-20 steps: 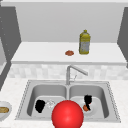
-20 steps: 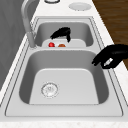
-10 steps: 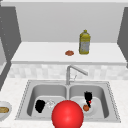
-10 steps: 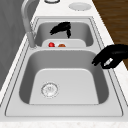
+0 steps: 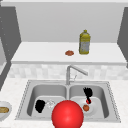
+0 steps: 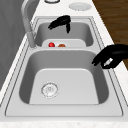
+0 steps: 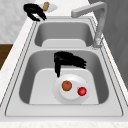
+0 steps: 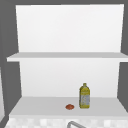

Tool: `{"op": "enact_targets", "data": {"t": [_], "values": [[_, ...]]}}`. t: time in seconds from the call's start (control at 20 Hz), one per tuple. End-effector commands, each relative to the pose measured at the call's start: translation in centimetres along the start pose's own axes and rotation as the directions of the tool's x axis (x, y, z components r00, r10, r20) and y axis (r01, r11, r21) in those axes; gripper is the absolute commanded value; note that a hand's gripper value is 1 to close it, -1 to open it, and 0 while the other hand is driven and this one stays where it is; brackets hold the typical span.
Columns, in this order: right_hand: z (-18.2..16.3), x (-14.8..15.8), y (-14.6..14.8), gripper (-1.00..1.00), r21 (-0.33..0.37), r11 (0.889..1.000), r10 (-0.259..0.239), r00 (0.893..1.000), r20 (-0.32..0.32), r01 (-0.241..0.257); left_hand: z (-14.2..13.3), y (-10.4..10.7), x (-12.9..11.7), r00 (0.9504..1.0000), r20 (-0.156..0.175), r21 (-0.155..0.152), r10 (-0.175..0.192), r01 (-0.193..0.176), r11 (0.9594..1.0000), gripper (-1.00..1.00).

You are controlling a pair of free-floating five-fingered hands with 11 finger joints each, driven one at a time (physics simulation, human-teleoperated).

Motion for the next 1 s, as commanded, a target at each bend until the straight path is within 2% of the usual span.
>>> {"op": "enact_targets", "data": {"t": [0.0, 0.3, 0.7, 0.95], "values": [[0.0, -0.4, -1.6, -1.00, -0.050, 0.998, -0.040, 0.996, 0.086, 0.044, 0.0, 0.0, 0.0, 1.0000, 0.000, 0.000, 0.000, 0.000, 1.0000, 0.00], [-0.4, -0.7, -3.9, -1.00, -0.086, 0.994, -0.046, 0.983, 0.177, 0.062, 0.0, 0.0, 0.0, 1.0000, 0.000, 0.000, 0.000, 0.000, 1.0000, 0.00], [-1.9, -1.4, -7.3, -1.00, -0.133, 0.987, -0.045, 0.957, 0.286, 0.086, 0.0, 0.0, 0.0, 1.0000, 0.000, 0.000, 0.000, 0.000, 1.0000, 0.00], [-3.2, -1.6, -10.1, -1.00, -0.114, 0.990, -0.043, 0.944, 0.328, 0.085, 0.0, 0.0, 0.0, 1.0000, 0.000, 0.000, 0.000, 0.000, 1.0000, 0.00]]}}
